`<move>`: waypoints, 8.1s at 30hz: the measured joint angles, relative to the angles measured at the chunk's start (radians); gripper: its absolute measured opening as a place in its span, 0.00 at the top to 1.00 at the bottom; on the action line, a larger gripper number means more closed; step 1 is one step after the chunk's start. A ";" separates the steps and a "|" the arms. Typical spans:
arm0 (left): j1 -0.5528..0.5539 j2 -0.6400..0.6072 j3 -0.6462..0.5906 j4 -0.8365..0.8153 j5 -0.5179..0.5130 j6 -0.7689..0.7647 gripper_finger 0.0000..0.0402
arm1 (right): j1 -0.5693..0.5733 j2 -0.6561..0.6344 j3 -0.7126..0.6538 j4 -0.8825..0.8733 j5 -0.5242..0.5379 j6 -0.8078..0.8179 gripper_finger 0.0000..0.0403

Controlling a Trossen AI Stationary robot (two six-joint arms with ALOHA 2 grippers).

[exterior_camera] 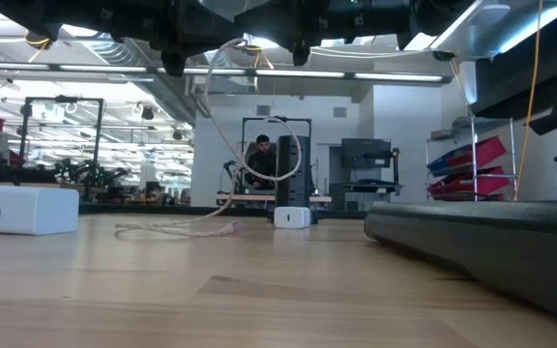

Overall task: Insert USB
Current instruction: Insert the pink USB cable into the white USB adapter

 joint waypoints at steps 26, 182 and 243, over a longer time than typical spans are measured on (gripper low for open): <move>0.000 0.000 0.002 -0.026 0.001 -0.037 0.79 | 0.000 -0.001 0.000 -0.038 -0.036 -0.010 1.00; 0.011 -0.077 0.002 -0.069 -0.002 -0.050 0.83 | -0.006 0.000 0.159 -0.289 0.008 0.030 1.00; 0.014 -0.006 0.002 -0.049 -0.024 -0.021 0.88 | -0.026 0.000 0.158 -0.386 -0.018 0.002 1.00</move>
